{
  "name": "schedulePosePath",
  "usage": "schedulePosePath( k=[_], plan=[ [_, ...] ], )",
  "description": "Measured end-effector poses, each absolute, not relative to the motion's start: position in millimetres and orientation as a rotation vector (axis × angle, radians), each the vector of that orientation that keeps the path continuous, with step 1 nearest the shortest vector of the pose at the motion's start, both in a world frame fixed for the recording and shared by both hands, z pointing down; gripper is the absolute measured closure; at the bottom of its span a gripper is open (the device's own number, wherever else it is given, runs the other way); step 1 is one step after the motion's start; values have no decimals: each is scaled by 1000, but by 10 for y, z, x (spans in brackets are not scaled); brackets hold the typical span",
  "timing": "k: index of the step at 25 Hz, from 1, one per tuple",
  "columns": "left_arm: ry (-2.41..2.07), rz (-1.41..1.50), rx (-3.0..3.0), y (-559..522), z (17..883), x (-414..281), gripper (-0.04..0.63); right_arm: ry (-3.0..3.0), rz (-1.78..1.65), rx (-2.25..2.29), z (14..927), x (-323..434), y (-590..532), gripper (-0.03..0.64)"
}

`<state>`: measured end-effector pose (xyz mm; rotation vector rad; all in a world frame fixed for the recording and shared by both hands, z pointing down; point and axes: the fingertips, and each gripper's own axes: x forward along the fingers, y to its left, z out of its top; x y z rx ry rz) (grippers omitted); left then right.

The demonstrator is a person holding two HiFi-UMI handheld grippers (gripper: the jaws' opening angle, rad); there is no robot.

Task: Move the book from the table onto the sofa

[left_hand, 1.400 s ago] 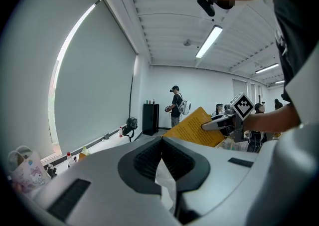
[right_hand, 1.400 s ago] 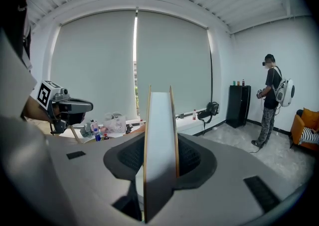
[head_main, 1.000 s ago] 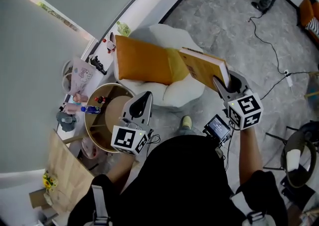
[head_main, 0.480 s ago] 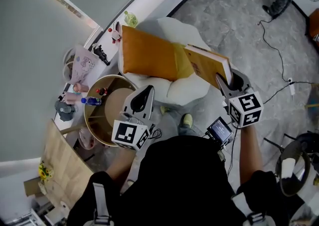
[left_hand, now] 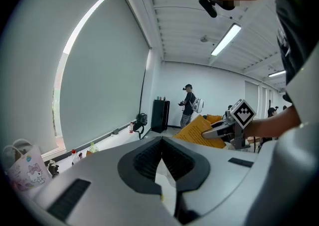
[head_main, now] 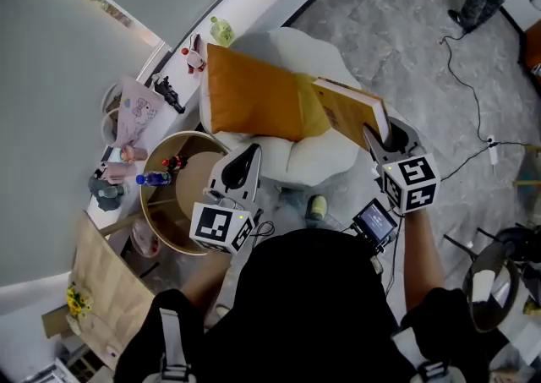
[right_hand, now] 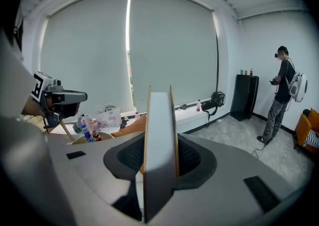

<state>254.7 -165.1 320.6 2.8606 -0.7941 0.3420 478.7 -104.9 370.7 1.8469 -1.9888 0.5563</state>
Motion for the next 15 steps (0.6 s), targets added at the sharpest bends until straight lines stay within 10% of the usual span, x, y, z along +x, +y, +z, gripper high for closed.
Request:
schedulePosePath(
  k=[15],
  plan=[
    [-797,369,2735,-2748,3768,2543,589,-1881,675,1705,4450,4846,-2139,465]
  ],
)
